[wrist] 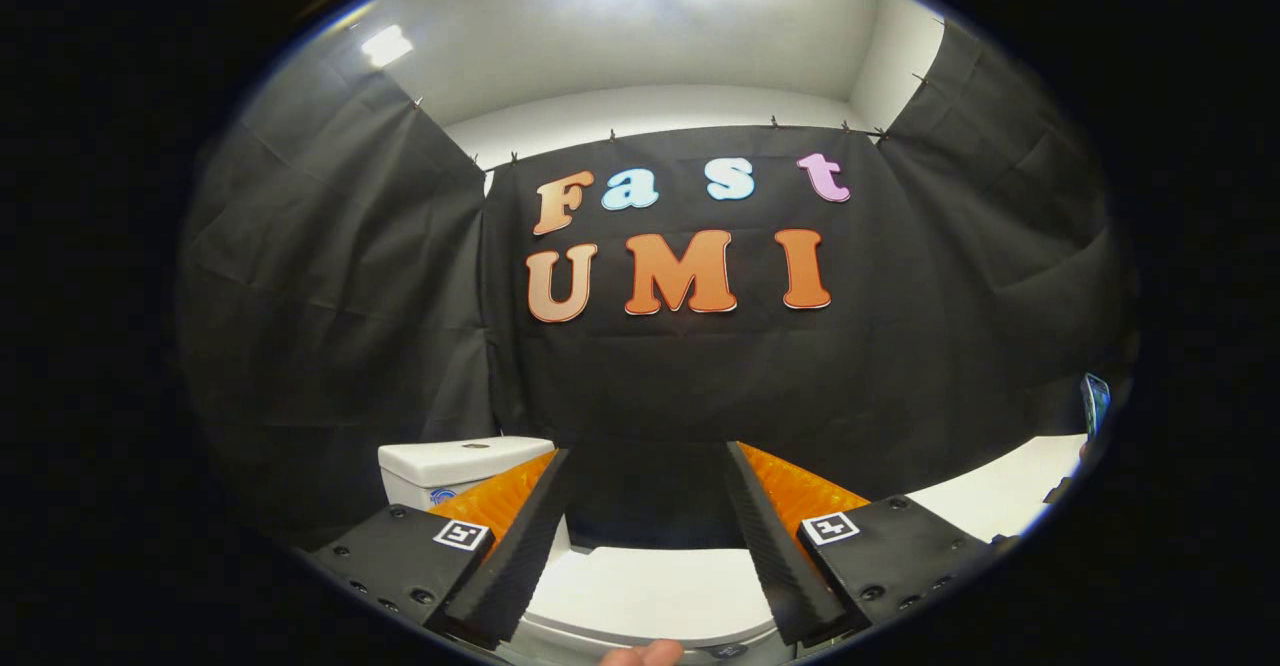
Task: Open the toilet lid.
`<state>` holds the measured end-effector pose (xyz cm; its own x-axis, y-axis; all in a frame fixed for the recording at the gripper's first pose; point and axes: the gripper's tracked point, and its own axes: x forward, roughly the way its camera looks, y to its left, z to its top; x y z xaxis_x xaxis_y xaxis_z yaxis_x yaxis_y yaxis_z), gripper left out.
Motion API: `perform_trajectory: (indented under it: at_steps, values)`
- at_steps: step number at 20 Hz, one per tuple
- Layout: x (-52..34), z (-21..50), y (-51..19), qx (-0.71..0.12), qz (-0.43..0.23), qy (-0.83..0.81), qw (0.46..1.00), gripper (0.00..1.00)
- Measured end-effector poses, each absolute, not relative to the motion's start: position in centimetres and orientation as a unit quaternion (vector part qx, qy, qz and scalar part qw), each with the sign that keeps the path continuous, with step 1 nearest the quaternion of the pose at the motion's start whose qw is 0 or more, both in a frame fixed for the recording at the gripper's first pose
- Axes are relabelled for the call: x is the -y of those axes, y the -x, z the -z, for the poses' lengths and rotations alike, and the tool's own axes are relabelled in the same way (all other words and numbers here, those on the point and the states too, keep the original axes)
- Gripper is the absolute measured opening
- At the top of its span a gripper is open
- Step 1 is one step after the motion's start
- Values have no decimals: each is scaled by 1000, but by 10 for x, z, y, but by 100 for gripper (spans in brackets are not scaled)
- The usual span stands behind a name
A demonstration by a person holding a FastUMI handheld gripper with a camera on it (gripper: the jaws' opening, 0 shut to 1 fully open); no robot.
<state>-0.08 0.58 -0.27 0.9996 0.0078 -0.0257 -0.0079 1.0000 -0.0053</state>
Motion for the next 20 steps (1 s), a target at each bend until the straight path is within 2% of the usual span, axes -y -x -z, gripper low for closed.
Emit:
perform_trajectory:
  at_steps: [20]
  values:
    - [-8,6,1,-15,-7,-4,1000,98]
